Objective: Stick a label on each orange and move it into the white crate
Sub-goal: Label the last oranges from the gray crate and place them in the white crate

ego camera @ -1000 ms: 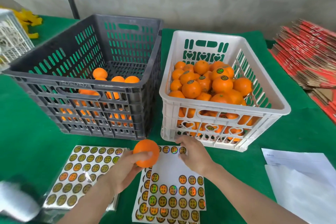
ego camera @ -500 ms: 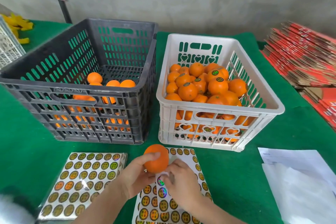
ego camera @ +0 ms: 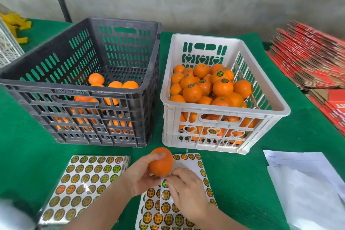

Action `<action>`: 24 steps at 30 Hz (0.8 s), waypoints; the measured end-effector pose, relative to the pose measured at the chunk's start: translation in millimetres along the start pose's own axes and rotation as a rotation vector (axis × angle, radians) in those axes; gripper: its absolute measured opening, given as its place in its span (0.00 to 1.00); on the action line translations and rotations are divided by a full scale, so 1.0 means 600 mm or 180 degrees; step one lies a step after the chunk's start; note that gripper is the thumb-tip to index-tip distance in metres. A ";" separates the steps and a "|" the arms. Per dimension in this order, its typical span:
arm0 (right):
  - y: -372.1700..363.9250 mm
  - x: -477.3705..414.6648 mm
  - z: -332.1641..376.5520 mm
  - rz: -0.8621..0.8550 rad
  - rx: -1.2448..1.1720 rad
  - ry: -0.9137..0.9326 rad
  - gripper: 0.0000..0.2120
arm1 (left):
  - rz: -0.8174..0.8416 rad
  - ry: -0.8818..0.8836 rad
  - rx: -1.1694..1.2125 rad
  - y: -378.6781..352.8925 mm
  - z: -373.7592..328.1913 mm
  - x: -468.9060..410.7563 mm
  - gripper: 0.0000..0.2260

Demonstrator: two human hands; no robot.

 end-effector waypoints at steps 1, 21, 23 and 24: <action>0.001 0.000 0.000 -0.0006 -0.0071 -0.0049 0.05 | -0.0003 -0.0007 -0.0034 -0.001 -0.002 0.000 0.31; 0.108 -0.124 -0.023 0.1107 -0.2057 -0.2037 0.10 | 0.0913 -0.0772 -0.0138 -0.002 -0.031 0.047 0.47; 0.111 -0.137 -0.010 0.1280 -0.1743 -0.1694 0.11 | 0.0954 -0.0625 0.0226 -0.013 -0.033 0.049 0.47; 0.110 -0.141 -0.005 0.1313 -0.1611 -0.1560 0.11 | 0.0987 -0.0594 0.0356 -0.019 -0.034 0.052 0.45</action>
Point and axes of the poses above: each hand's wrist, its own x-axis away from the middle knuckle, its own y-axis out of the back of the hand, z = x × y, the point moved 4 cm from there along -x, towards the middle knuckle, and after that the axes turned 12 degrees about -z, right-handed, at the moved point
